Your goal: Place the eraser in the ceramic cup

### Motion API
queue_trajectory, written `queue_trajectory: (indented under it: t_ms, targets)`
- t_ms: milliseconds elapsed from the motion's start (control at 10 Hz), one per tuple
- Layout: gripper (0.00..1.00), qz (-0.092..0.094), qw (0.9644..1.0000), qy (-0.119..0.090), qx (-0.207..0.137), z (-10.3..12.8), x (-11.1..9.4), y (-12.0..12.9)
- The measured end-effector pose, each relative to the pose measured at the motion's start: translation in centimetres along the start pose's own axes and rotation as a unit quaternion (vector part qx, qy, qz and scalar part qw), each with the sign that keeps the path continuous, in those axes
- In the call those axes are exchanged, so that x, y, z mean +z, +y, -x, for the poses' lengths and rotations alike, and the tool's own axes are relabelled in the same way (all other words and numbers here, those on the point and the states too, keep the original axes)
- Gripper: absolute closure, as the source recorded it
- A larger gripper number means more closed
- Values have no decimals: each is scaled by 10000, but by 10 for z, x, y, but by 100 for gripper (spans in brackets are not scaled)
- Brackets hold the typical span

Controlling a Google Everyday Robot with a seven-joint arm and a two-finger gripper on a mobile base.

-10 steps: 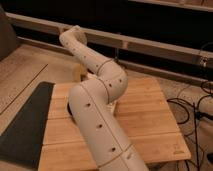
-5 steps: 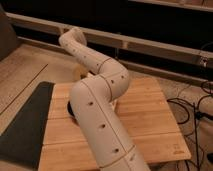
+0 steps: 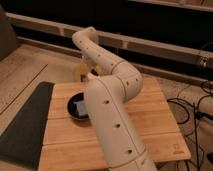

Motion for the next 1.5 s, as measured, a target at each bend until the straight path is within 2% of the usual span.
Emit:
queue_trajectory:
  t_ms: [100,200,400,500,700,900,1000,1200,1500]
  targets:
    - [100,-141,9993,-69,-333,2,-1,-3]
    - [100,-312,9965,-127,-771,4,-3,-8]
    - [100,-505,9911,-171,-1222,4,-5,-9]
    - [100,-544,9897,-176,-1310,4,-6,-9]
    - [100,-543,9900,-161,-1289,3,-5,-10]
    - [100,-490,9938,90,-997,-16,1,-1]
    - [100,-492,9940,256,-945,-28,5,2]
    - [100,-530,9914,382,-1135,-35,16,-7]
    - [100,-561,9873,345,-1449,-32,36,-23]
